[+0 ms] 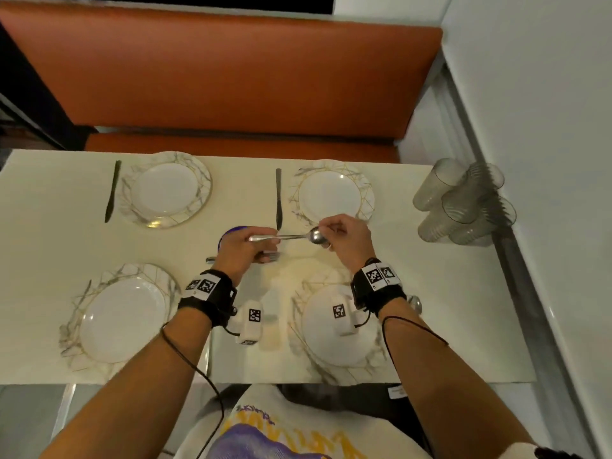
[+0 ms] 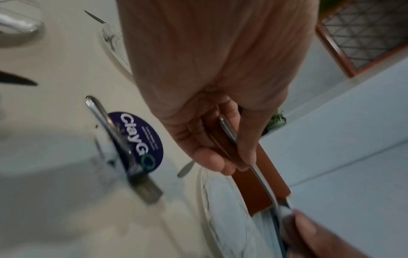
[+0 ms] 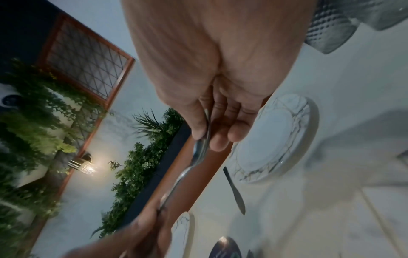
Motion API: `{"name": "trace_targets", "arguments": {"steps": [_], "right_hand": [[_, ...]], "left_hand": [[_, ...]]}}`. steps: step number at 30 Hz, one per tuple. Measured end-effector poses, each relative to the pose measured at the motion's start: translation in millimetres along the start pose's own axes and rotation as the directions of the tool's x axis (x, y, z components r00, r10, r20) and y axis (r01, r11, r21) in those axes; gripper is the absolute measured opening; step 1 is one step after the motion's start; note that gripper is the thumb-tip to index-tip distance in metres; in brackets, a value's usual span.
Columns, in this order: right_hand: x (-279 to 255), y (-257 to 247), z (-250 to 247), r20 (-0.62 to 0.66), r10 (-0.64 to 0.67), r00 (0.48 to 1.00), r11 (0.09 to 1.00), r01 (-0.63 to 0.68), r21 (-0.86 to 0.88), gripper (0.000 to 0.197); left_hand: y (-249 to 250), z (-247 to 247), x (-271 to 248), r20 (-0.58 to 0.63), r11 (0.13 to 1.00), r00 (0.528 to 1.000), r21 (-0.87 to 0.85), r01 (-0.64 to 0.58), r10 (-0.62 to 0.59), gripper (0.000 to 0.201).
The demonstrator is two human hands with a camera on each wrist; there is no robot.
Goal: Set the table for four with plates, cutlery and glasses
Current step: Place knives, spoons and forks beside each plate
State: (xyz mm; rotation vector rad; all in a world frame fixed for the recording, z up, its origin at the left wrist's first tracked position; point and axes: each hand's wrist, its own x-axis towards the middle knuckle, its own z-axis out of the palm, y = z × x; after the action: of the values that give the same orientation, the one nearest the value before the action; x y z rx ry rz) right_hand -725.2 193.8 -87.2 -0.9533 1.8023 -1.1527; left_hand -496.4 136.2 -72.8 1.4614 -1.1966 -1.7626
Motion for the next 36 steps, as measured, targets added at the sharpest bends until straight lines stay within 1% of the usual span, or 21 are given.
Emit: {"name": "trace_targets", "arguments": {"steps": [3,5,7,10,13,18,20,22,25,27,30,32,35,36], "right_hand": [[4.0,-9.8,39.1,0.055,0.088,0.995,0.995,-0.09,0.03,0.014],[9.0,-11.6,66.6,0.076,0.135,0.988,0.991,-0.137,0.013,0.018],[16.4,-10.9,91.3,0.074,0.181,0.981,0.983,-0.182,0.008,0.019],[27.7,-10.3,117.6,0.007,0.247,0.969,0.96,-0.246,0.132,0.017],[37.3,-9.4,133.5,-0.062,0.262,0.963,0.951,-0.247,0.188,0.016],[49.3,-4.4,140.7,-0.091,0.336,0.937,0.913,-0.301,0.275,0.018],[51.0,0.2,136.1,-0.112,0.371,0.922,0.9,-0.327,0.288,0.014],[49.5,5.0,128.2,-0.131,0.403,0.906,0.887,-0.351,0.301,0.01],[43.6,13.0,115.0,-0.163,0.422,0.892,0.885,-0.366,0.287,0.011],[38.9,19.4,106.5,-0.178,0.421,0.89,0.89,-0.366,0.273,0.012],[33.0,27.6,94.2,-0.194,0.432,0.881,0.889,-0.38,0.254,0.008],[30.6,31.3,88.6,-0.205,0.438,0.875,0.888,-0.386,0.249,0.007],[28.9,32.8,83.7,-0.224,0.433,0.873,0.891,-0.378,0.25,0.007],[28.6,33.6,82.7,-0.225,0.435,0.872,0.89,-0.378,0.255,0.007]], "left_hand": [[24.3,-31.2,38.8,-0.056,0.994,0.998,-0.106,-0.032,0.027,0.037],[36.0,-41.1,62.3,-0.054,0.986,0.998,-0.164,-0.033,0.024,0.035],[41.7,-41.6,81.6,-0.032,0.988,0.999,-0.153,-0.03,0.026,0.025],[39.7,-34.4,105.1,0.019,0.99,1.0,-0.142,-0.011,0.014,0.019],[32.4,-29.6,120.3,0.078,0.997,0.997,-0.075,-0.004,0.01,0.021],[32.0,-34.0,150.6,0.088,0.999,0.996,-0.044,0.019,-0.015,0.024],[32.5,-36.7,169.5,0.057,1.0,0.998,0.024,0.008,-0.009,0.021],[28.6,-39.1,191.8,0.001,0.99,1.0,0.138,0.0,-0.001,0.018],[19.2,-39.9,223.3,-0.056,0.949,0.998,0.315,0.019,-0.001,0.012],[11.9,-36.3,240.3,-0.067,0.918,0.998,0.397,0.029,-0.003,0.013],[8.6,-26.8,253.2,-0.053,0.856,0.998,0.517,0.01,0.021,0.01],[8.3,-21.6,258.9,-0.043,0.827,0.998,0.563,-0.007,0.038,0.011],[9.0,-19.1,264.2,-0.053,0.758,0.996,0.652,-0.023,0.075,0.008],[7.8,-18.8,265.5,-0.054,0.742,0.995,0.67,-0.03,0.089,0.01]]}}
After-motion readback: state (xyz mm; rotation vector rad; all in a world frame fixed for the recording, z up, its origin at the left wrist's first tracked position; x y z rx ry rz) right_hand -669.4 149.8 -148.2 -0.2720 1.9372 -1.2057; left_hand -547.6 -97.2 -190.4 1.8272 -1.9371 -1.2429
